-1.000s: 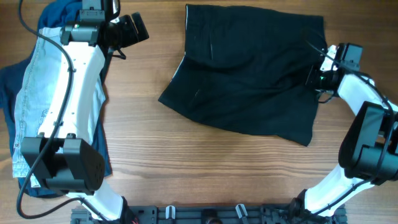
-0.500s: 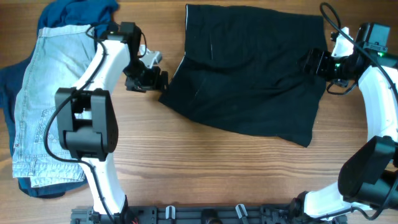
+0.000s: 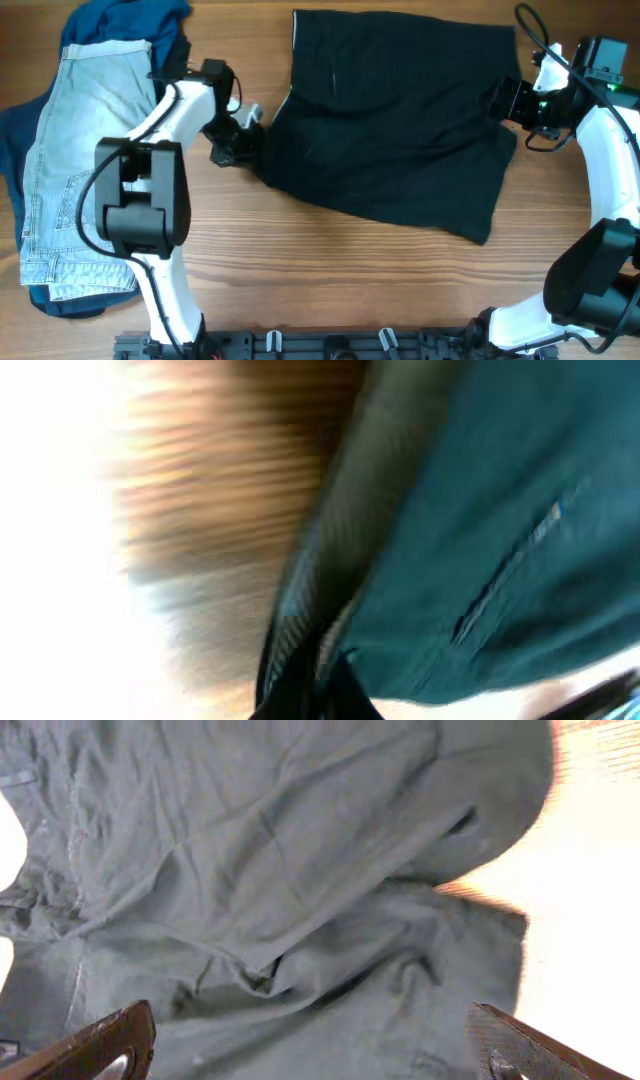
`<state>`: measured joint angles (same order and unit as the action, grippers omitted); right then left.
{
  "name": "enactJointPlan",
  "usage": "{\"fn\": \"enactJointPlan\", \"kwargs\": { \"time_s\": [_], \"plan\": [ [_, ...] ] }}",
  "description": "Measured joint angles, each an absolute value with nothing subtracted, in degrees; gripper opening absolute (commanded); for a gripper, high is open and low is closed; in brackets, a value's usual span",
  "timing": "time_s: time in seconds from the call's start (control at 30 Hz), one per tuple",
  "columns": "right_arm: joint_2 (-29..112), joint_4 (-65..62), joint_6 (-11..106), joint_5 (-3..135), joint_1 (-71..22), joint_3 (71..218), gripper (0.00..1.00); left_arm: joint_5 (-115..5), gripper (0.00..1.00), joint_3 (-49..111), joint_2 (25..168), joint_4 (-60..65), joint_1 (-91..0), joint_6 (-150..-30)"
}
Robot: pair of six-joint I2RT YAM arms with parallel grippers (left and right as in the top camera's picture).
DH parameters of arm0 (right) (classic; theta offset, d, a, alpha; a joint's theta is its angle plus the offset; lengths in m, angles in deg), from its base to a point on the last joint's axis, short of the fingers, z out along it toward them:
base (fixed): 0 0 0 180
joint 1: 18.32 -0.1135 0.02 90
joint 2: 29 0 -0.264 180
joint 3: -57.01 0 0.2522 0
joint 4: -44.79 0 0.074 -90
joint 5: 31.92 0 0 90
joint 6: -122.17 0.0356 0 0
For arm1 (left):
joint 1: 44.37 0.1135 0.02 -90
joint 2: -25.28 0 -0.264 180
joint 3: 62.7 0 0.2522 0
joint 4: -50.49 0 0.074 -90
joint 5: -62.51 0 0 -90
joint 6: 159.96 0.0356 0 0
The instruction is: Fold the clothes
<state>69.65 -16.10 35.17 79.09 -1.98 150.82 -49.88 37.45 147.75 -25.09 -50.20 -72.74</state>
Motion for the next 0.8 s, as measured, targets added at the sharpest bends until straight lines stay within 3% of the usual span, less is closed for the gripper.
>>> {"fn": "enactJointPlan", "kwargs": {
  "time_s": [0.1,0.27,0.43,0.53,0.63,0.8],
  "plan": [
    [69.7,-16.8,36.8,79.1,-2.0,150.8,1.00,-47.8,0.04,37.1,147.7,-25.9,-46.5,-84.4],
    [69.7,-27.5,40.1,79.1,-4.2,150.8,1.00,-48.0,0.04,36.8,147.7,-18.6,-42.0,-92.3],
    [69.7,-41.0,48.3,72.0,-18.0,150.7,0.98,-48.0,0.04,36.8,147.7,-15.6,-42.2,-93.2],
    [66.5,-40.6,56.6,69.3,-28.2,144.9,0.92,-47.9,0.04,36.8,147.7,-14.8,-42.2,-92.6],
    [60.3,-40.1,65.8,68.8,-36.6,135.7,0.77,-47.1,0.04,36.8,147.7,-14.4,-42.2,-92.1],
    [55.3,-30.4,76.7,69.3,-47.6,124.2,0.61,-46.8,0.04,36.8,147.7,-13.5,-42.3,-91.4]
  ]
}}
